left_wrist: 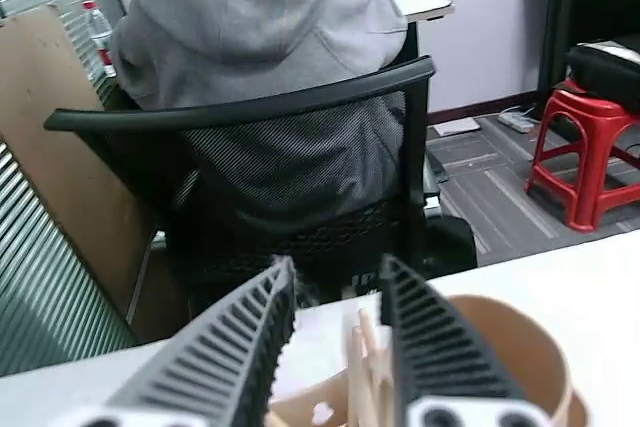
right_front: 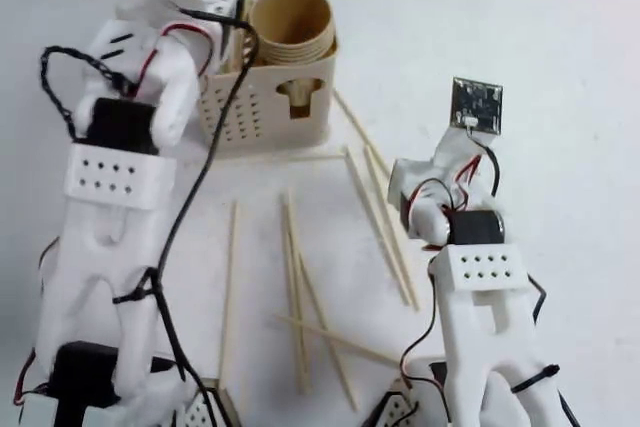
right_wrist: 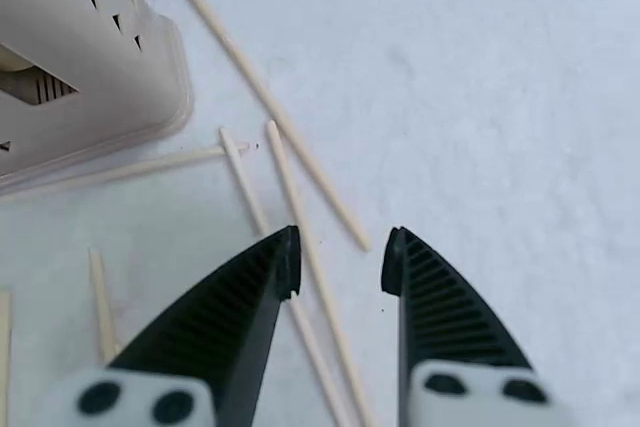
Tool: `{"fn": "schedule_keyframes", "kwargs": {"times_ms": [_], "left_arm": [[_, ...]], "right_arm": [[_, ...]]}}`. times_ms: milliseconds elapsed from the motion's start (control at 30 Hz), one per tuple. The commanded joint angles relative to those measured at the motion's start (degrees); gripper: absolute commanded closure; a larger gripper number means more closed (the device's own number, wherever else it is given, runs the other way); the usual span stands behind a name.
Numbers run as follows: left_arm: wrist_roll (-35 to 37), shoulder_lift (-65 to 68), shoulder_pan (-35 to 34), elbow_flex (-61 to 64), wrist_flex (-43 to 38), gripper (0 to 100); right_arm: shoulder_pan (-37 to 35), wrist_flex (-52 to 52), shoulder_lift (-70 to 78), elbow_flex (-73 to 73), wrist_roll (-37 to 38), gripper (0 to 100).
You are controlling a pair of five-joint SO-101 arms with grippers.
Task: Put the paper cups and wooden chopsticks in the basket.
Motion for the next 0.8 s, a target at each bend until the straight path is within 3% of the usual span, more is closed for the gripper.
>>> {"fn": "schedule_keyframes", "kwargs": {"times_ms": [0,267,533,767], "left_arm": [[0.26,-2.68,-2.24,-4.84,6.77,82],[0.09,-2.68,-4.18,-14.59,26.64,82],[0.09,-3.12,-4.18,-24.62,42.9,82],[0.26,-11.21,-4.18,-25.41,50.29,82]], "right_arm": [[0.04,-0.92,-0.75,-0.44,0.0,85.8],[-0.13,1.27,-1.19,-0.44,3.34,85.4],[-5.85,5.67,-0.66,-0.53,7.91,85.4],[-9.19,9.19,-0.66,-0.79,10.81,85.4]]}}
